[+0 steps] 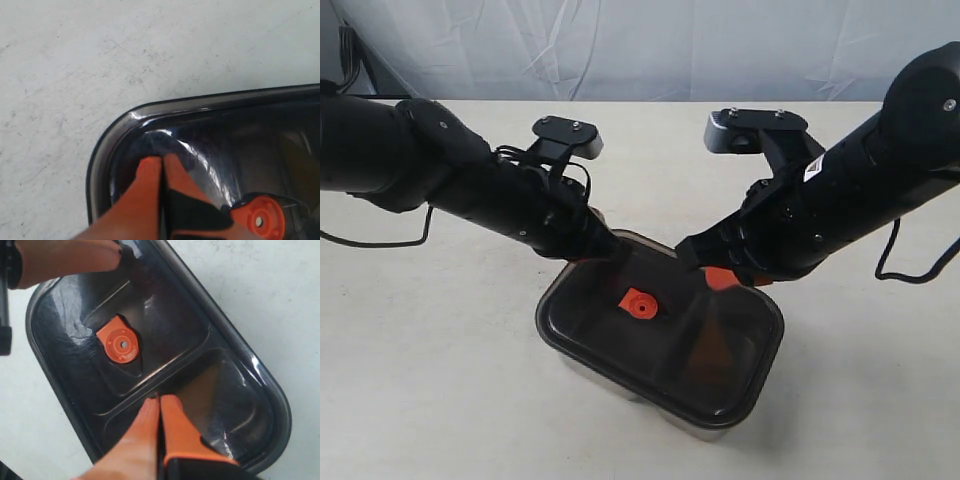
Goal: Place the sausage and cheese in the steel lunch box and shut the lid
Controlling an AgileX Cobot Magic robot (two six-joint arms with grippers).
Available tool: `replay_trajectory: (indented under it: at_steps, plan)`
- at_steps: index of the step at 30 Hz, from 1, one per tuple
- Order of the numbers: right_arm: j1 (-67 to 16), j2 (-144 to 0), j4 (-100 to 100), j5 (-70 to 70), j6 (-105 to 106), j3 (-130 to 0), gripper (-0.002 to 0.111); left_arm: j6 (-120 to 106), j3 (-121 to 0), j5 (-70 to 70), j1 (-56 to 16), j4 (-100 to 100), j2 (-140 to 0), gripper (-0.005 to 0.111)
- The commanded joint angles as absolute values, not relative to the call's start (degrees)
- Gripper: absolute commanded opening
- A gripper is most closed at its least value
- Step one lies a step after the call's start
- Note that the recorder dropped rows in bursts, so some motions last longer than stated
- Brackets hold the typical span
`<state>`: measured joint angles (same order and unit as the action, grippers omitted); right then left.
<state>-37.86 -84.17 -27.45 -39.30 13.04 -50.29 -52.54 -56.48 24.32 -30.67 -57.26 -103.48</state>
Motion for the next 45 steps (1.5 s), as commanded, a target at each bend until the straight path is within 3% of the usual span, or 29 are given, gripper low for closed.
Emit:
replay_trajectory:
  at_steps: [1,15,19,23,29,32,45]
  plan:
    - [-37.7,-83.8,-27.5,-39.8,13.0,-50.0,-0.001,-52.5,-56.1,24.4,-30.9,-56.4,-107.0,0.000]
    - [-37.7,-82.9,-27.5,-39.7,13.0,-50.0,-0.001,-52.8,-56.2,23.8,-30.9,-56.8,-105.1,0.000]
    - [-37.7,-77.0,-26.8,-38.9,12.8,-50.0,-0.001,-52.8,-55.6,19.4,-30.9,-55.7,-92.9,0.000]
    - [-37.7,-67.8,-21.9,-36.0,12.3,-48.6,-0.001,-52.8,-46.5,8.2,-30.9,-60.7,-76.4,0.000]
    - [-37.7,-55.7,-22.1,-18.4,11.9,-30.7,-0.001,-52.8,-30.7,5.0,-30.9,-60.8,-54.1,0.000]
    - [-37.7,-51.9,-26.0,-18.2,11.9,-24.0,-0.001,-52.7,-26.5,5.8,-30.9,-60.5,-44.2,0.000]
    - [-38.0,-45.7,-25.9,-18.5,11.9,-23.2,-0.001,-52.8,-26.3,7.2,-30.9,-57.9,-35.8,0.000]
